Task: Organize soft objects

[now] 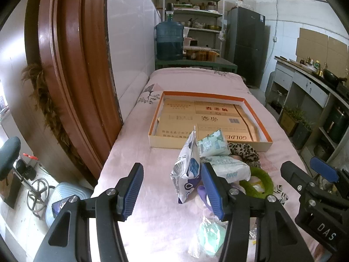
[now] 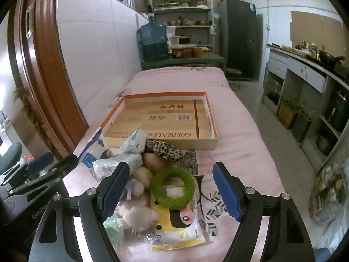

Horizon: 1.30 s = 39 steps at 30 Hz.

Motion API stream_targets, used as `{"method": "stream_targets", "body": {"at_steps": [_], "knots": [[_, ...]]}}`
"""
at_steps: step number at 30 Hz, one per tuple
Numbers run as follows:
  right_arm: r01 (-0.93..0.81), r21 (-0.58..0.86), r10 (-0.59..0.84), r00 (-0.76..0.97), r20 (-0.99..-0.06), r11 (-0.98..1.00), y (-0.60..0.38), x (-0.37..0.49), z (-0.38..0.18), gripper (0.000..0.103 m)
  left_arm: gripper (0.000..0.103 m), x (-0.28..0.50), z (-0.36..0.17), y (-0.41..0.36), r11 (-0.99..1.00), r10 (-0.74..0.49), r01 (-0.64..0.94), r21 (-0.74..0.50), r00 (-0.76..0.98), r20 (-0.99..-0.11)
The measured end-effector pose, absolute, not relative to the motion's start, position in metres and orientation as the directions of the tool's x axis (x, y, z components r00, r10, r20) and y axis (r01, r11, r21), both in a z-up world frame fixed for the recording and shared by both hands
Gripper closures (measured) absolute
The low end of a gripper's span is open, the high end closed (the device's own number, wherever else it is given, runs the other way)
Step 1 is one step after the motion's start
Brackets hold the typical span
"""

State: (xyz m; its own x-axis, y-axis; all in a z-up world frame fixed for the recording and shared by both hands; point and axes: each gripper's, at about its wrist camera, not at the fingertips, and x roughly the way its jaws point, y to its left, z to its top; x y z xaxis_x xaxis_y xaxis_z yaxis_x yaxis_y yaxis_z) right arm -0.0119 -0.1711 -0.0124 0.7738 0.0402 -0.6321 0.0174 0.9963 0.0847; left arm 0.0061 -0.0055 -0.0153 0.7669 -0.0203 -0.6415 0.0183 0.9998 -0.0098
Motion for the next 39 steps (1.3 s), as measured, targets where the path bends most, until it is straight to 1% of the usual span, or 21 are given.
{"method": "stream_targets", "body": {"at_steps": [10, 15, 18, 22, 37, 39], "knots": [[0.023, 0.085, 0.037, 0.772, -0.635, 0.996, -0.173, -0.012, -0.015, 0.023, 0.047, 0.007, -0.018, -0.004, 0.999, -0.032, 0.025, -0.021, 0.766, -0.642], [0.036, 0.093, 0.033, 0.763, -0.646, 0.995, -0.178, -0.01, -0.021, 0.023, 0.047, 0.012, -0.021, 0.001, 0.996, -0.088, 0.073, -0.049, 0.767, -0.636], [0.041, 0.101, 0.036, 0.756, -0.654, 0.994, -0.181, -0.009, -0.024, 0.023, 0.047, 0.018, -0.023, -0.004, 0.99, -0.134, 0.132, -0.051, 0.759, -0.636], [0.05, 0.104, 0.031, 0.749, -0.661, 0.993, -0.185, -0.007, -0.028, 0.023, 0.047, 0.031, -0.025, -0.002, 0.98, -0.195, 0.178, -0.091, 0.745, -0.638], [0.081, 0.133, 0.036, 0.713, -0.701, 0.988, -0.196, 0.005, -0.049, 0.023, 0.047, 0.079, -0.054, 0.003, 0.972, -0.233, 0.192, -0.139, 0.671, -0.704], [0.084, 0.138, 0.039, 0.706, -0.707, 0.987, -0.198, 0.007, -0.053, 0.023, 0.048, 0.083, -0.06, 0.006, 0.967, -0.255, 0.188, -0.173, 0.655, -0.711]]}}
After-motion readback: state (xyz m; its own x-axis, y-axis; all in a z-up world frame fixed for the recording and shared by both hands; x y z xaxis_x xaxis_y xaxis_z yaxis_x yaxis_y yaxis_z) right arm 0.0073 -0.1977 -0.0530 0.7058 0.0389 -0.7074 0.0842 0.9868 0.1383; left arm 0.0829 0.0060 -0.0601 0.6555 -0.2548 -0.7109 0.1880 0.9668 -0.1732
